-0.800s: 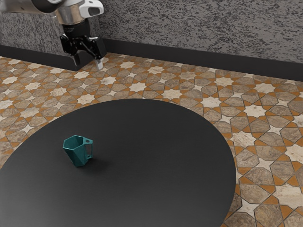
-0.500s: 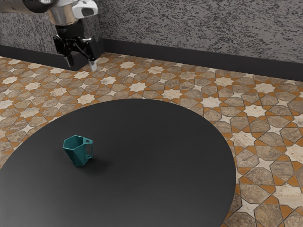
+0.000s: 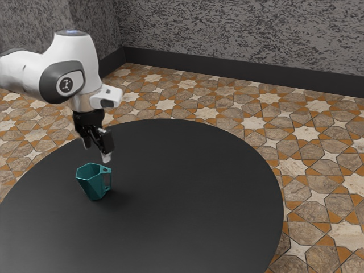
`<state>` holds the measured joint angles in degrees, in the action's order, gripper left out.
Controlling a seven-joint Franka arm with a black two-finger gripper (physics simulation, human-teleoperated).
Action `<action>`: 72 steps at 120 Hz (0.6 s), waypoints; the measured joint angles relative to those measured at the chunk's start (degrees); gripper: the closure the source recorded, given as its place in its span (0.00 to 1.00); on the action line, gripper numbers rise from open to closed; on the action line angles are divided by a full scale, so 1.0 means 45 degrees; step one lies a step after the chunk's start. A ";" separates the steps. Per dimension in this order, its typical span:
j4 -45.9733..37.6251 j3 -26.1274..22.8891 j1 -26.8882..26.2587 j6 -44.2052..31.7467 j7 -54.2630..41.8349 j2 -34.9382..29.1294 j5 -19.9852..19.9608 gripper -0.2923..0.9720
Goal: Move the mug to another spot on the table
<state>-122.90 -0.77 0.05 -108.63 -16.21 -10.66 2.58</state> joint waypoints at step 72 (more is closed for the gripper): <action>-0.0795 -0.0091 0.1038 -0.3579 -0.7839 0.2303 0.0632 0.23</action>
<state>-126.47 -1.18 4.72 -124.73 -51.48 -0.30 5.42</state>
